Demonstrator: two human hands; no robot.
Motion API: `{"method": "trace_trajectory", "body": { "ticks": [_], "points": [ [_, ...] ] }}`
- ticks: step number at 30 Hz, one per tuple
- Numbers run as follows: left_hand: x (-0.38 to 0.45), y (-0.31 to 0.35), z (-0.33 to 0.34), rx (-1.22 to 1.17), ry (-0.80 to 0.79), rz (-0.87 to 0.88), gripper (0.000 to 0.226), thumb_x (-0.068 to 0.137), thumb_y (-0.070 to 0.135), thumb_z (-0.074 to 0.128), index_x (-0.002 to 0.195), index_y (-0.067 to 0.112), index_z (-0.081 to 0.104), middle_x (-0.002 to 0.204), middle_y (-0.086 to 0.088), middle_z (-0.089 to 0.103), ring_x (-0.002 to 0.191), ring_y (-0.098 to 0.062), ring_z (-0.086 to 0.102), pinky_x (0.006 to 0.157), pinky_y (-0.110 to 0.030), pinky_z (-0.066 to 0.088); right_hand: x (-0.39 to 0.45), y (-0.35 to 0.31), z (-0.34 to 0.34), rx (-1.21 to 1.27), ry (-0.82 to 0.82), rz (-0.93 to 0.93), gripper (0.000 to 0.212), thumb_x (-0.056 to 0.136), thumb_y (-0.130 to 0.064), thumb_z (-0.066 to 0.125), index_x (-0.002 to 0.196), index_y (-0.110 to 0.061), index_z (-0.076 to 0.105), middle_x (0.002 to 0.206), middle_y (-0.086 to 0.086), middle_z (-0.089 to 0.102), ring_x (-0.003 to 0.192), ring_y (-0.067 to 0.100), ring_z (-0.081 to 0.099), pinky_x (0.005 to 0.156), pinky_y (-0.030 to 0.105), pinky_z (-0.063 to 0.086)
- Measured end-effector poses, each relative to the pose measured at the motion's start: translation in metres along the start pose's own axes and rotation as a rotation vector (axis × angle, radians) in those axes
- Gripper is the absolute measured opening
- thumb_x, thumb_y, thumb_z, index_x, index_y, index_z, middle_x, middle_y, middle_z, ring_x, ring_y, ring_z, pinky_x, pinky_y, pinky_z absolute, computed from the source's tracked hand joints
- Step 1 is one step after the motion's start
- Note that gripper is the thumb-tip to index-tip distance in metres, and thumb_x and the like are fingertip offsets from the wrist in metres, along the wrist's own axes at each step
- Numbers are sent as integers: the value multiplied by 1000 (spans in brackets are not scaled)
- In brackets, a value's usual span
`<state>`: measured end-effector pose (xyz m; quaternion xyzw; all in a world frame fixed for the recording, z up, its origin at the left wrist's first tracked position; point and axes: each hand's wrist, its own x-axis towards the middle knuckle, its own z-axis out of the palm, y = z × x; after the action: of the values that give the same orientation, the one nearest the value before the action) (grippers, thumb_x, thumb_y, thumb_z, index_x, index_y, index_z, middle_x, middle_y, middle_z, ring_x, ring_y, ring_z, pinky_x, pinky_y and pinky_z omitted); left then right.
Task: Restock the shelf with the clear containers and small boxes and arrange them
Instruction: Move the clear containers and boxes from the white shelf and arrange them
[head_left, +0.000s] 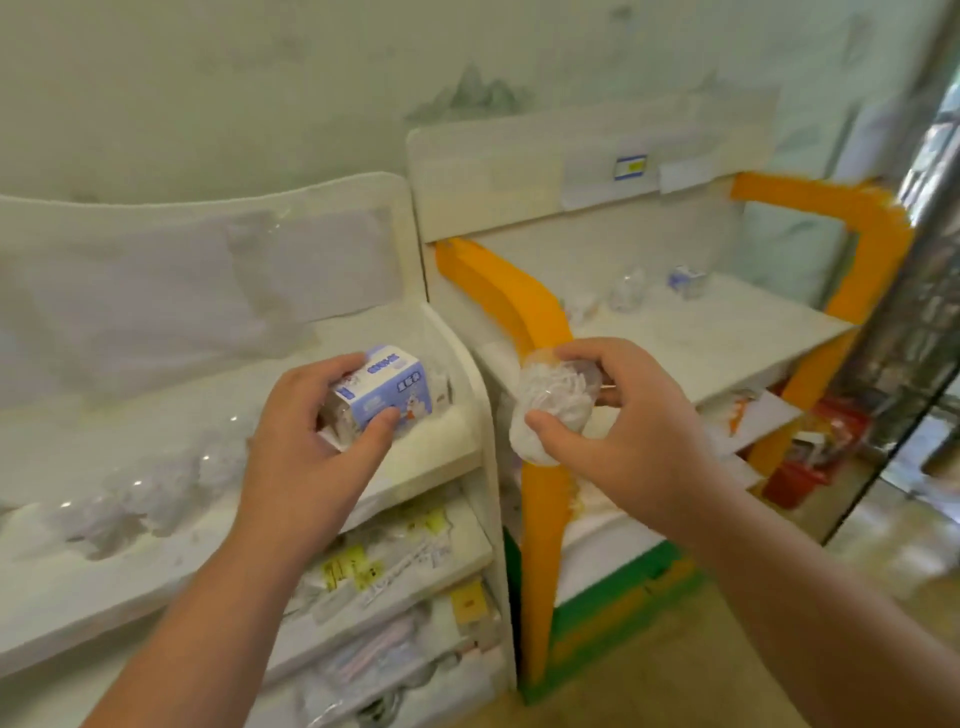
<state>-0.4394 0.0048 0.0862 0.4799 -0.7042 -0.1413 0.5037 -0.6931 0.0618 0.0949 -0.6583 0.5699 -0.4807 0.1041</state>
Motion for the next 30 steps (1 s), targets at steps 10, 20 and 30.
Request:
{"method": "trace_trajectory", "body": {
  "ticks": [10,20,30],
  "points": [
    [41,81,133,-100,-71,104,43,81,30,73,118,44,55,111,19,53,98,5,54,82,-16,43,-2,92,-100,-90,131,183,54,76,-49,74,124,-39,51,117,-26,50,104,-13,47,78,0,38],
    [112,106,257,-143,-40,111,44,77,31,72,119,35,58,111,17,55,105,-7,55,91,-24,45,76,186,-148,-149,113,251,55,74,-56,73,123,-49,48,118,-31,46,102,-3,54,80,17,49],
    [143,109,323,-44,29,25,45,79,24,76,117,38,57,115,8,59,98,-5,57,88,-31,50,144,276,-158,-47,-16,219,52,76,-48,75,122,-45,52,117,-28,49,102,-2,54,87,24,52]
  ]
}}
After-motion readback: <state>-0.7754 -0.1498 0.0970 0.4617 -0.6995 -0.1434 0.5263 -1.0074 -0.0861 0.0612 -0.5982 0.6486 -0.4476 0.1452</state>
